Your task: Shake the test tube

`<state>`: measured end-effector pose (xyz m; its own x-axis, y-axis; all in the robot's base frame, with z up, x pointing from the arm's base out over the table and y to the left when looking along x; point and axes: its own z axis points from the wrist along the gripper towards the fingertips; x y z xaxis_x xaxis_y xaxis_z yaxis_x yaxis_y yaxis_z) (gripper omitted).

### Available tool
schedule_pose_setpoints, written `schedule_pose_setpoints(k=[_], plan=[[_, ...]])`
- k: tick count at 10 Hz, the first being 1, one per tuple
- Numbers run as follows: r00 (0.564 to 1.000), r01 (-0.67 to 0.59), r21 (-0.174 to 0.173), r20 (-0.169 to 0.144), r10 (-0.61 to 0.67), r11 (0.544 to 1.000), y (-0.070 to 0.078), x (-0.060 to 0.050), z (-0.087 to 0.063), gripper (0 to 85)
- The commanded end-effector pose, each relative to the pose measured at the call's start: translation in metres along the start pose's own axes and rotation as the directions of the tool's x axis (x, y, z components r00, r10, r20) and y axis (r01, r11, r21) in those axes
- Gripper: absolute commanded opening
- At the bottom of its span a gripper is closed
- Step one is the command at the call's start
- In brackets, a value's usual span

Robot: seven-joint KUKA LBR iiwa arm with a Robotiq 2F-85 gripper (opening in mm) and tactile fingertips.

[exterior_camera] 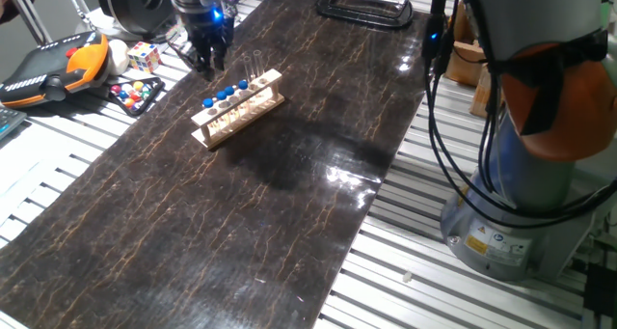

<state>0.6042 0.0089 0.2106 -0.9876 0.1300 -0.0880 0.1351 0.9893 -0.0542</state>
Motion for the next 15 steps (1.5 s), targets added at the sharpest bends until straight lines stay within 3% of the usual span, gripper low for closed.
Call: schedule_pose_setpoints(k=[1, 5, 10, 15], plan=[[1.0, -0.003, 0.001, -0.006, 0.003, 1.0, 0.001, 0.002, -0.005, 29.7], [1.0, 0.002, -0.007, -0.015, -0.002, 1.0, 0.009, 0.009, -0.017, 0.7], [1.0, -0.017, 0.002, -0.01, 0.017, 1.0, 0.021, 0.026, -0.032, 0.7], [0.999, 0.038, 0.019, -0.032, -0.037, 0.999, 0.018, 0.038, -0.051, 0.7]])
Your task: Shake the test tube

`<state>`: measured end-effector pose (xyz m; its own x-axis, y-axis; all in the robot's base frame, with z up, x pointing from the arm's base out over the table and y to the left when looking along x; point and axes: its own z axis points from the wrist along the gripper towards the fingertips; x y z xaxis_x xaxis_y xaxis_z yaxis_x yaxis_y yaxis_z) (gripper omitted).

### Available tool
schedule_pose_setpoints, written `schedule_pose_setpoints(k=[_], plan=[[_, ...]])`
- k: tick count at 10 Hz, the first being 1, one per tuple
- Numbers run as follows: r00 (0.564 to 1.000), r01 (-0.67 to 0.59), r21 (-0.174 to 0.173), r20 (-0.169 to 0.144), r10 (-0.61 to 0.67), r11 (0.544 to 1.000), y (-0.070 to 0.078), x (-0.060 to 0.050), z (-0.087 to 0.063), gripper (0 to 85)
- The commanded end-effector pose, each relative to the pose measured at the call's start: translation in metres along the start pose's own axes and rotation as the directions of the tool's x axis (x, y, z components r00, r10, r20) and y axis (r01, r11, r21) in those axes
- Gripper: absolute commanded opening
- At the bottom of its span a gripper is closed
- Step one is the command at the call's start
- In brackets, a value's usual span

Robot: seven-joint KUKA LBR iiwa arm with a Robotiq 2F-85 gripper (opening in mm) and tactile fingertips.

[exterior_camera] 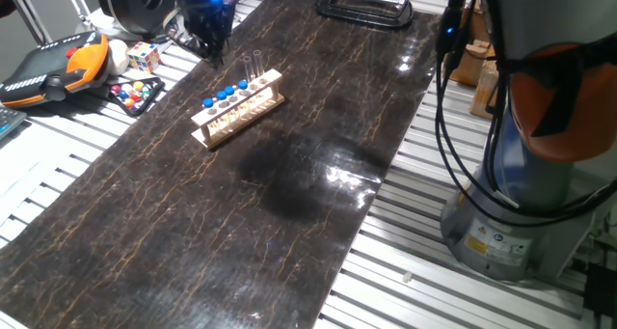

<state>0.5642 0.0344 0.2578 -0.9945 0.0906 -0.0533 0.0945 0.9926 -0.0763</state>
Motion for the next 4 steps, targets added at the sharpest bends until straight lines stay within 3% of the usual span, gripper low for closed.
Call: schedule_pose_setpoints(k=[1, 4], plan=[[1.0, 0.006, -0.003, -0.001, -0.006, 1.0, -0.0021, 0.0001, -0.0017, 0.7], [1.0, 0.011, 0.001, 0.005, -0.011, 1.0, -0.0028, -0.0011, -0.0012, 0.7]])
